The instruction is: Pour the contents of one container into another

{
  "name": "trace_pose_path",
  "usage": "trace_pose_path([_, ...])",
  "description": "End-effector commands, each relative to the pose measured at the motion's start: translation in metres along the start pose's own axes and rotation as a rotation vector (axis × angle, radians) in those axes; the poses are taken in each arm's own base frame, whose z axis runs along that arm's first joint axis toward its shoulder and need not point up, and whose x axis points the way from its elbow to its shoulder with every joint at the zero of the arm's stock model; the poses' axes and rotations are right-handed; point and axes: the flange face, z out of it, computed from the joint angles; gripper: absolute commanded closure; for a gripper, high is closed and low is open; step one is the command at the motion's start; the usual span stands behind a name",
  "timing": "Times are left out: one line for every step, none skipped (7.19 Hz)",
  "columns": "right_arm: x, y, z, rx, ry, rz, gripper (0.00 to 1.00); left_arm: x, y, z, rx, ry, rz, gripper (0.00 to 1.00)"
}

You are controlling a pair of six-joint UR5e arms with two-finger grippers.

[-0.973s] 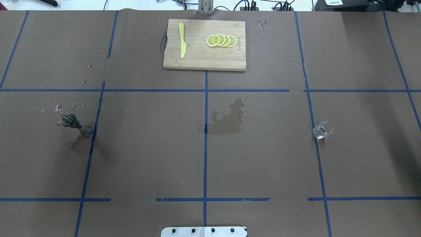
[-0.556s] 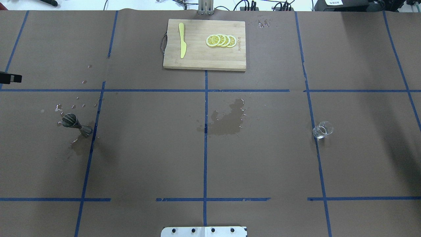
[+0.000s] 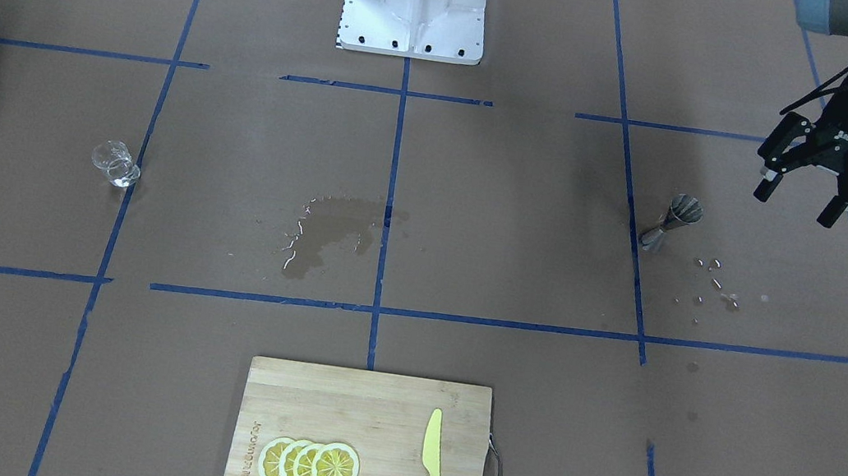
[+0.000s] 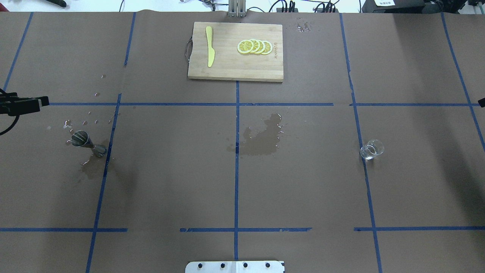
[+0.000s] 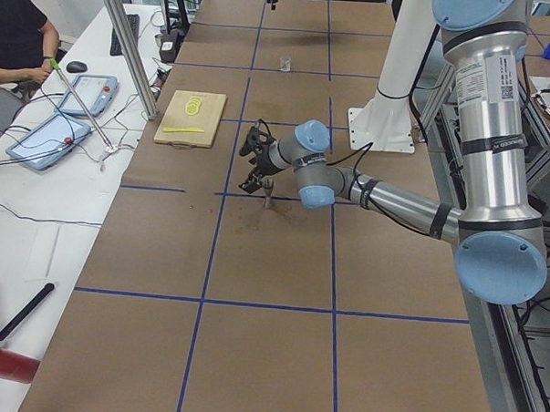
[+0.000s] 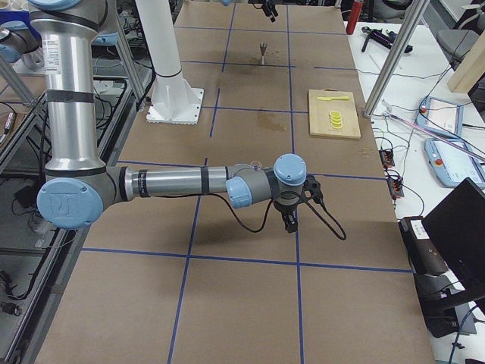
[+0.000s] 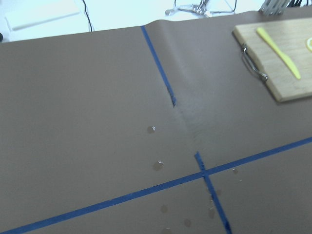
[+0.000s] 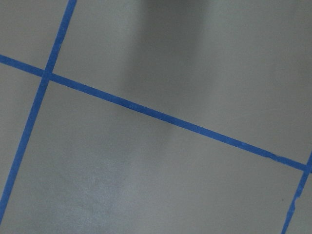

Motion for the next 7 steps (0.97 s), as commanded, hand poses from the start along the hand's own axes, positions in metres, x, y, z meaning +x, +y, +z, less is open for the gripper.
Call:
trace_pose_path([-0.001,-0.001,0.0,0.002,0.001,-0.004,0.0,0.052,0.056,0.018,0.144,-0.058,-0.084,0.01])
trace_pose_path([0.0,-0.001,0.001,0.001,0.004,-0.003,0.0,0.072,0.084,0.024,0.195,-0.067,-0.097,0.01])
trace_pose_path([-0.001,-0.002,0.0,0.003,0.004,-0.005,0.0,0.08,0.105,0.024,0.231,-0.085,-0.098,0.01])
trace_pose_path([-0.001,-0.001,0.0,0.002,0.004,-0.004,0.0,0.082,0.117,0.025,0.266,-0.111,-0.075,0.01])
trace_pose_path([-0.001,-0.002,0.0,0.003,0.004,-0.005,0.0,0.081,0.129,0.026,0.295,-0.133,-0.056,0.01])
trace_pose_path([-0.001,-0.002,0.0,0.003,0.004,-0.005,0.0,0.073,0.148,0.03,0.322,-0.157,-0.064,0.01])
trace_pose_path([-0.001,-0.002,0.0,0.002,0.004,-0.004,0.0,0.072,0.169,0.036,0.319,-0.164,-0.035,0.01])
